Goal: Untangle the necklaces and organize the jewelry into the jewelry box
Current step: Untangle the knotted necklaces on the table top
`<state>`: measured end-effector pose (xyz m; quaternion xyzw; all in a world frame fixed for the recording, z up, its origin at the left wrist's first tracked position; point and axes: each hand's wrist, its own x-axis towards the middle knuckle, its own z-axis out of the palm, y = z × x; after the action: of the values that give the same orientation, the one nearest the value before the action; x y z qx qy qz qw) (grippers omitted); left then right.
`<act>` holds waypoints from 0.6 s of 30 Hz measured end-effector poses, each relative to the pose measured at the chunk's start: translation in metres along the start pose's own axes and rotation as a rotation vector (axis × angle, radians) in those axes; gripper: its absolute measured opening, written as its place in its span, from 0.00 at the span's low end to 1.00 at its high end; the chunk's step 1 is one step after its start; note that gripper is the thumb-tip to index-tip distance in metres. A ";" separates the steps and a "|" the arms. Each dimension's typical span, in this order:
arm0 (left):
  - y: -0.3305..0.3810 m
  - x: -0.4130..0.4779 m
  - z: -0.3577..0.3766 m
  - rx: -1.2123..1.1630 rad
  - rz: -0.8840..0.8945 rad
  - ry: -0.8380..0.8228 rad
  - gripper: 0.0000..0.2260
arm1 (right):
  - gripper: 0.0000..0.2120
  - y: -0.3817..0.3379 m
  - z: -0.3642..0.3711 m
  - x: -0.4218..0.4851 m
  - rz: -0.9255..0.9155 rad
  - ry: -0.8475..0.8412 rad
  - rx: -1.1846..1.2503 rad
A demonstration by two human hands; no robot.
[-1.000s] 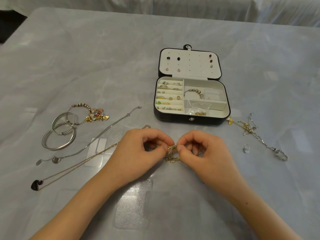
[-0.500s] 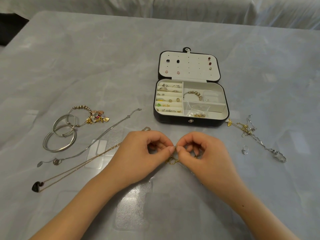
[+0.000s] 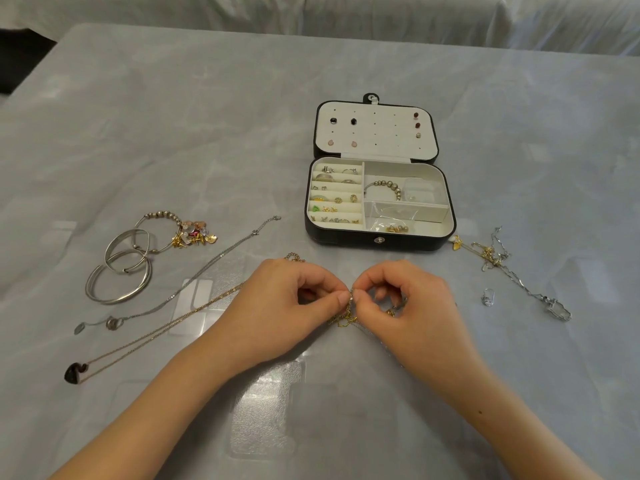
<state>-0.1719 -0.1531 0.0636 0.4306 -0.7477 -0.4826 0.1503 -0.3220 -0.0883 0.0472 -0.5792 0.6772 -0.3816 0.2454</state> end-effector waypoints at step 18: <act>-0.005 -0.001 0.002 -0.034 0.011 0.044 0.03 | 0.09 0.000 -0.002 -0.004 0.030 -0.015 -0.031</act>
<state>-0.1700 -0.1519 0.0587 0.4344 -0.7381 -0.4849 0.1769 -0.3229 -0.0842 0.0486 -0.5756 0.6899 -0.3629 0.2472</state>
